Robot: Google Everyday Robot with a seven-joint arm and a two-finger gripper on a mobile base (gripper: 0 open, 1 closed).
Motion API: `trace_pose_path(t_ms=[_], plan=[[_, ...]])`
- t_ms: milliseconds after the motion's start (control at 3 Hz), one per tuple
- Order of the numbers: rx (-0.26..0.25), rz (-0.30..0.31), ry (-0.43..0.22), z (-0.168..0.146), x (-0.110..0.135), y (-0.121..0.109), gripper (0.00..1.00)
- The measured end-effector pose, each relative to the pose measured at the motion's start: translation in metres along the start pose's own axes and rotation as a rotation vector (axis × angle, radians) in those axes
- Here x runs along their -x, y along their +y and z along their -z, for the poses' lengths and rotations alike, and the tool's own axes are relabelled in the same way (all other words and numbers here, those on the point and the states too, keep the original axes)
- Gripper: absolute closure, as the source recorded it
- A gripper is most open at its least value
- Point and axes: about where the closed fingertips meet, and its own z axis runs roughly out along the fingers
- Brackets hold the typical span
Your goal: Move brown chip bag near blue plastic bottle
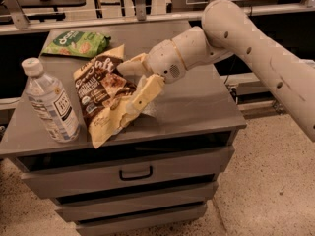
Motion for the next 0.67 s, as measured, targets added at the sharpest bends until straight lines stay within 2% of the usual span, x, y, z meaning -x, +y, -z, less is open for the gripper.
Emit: trace_pose_path(t_ms=[333, 667], plan=[[-0.062, -0.001, 0.013, 0.028, -0.007, -0.008, 0.00], [-0.198, 0.019, 0.064, 0.093, -0.018, -0.018, 0.00]])
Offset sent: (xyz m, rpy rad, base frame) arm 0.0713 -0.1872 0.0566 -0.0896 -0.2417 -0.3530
